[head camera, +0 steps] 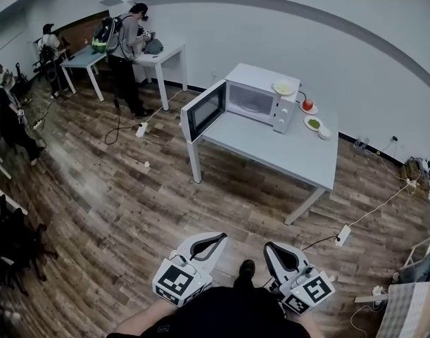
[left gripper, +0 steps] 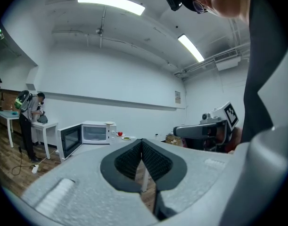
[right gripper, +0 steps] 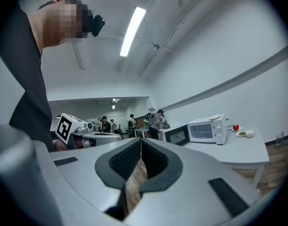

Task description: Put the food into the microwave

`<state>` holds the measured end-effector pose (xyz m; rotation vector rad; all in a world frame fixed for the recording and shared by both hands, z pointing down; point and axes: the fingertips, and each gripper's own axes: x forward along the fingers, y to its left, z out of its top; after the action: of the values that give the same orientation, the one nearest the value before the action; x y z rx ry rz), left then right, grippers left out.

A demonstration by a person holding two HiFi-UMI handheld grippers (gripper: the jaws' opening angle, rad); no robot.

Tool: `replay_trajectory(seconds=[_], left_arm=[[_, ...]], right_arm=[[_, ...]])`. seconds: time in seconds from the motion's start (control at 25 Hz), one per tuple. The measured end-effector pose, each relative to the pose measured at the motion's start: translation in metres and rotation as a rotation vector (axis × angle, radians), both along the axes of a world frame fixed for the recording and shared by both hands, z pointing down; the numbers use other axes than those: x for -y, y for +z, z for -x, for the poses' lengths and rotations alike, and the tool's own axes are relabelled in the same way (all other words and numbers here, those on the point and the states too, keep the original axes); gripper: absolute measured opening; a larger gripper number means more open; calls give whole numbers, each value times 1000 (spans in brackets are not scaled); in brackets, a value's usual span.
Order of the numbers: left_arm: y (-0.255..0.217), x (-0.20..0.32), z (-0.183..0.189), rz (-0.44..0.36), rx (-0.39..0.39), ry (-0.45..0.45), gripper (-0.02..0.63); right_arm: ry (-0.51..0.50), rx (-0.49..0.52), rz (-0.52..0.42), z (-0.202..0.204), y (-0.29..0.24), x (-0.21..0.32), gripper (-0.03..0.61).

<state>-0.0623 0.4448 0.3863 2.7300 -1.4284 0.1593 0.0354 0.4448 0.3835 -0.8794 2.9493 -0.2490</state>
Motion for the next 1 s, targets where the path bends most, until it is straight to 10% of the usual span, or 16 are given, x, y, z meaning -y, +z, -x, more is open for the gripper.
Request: replay_trajectory(seconds=[1.0], left_arm=[[-8, 245, -73, 34, 43, -88, 8]], right_arm=[[-105, 35, 75, -87, 12, 234, 17]])
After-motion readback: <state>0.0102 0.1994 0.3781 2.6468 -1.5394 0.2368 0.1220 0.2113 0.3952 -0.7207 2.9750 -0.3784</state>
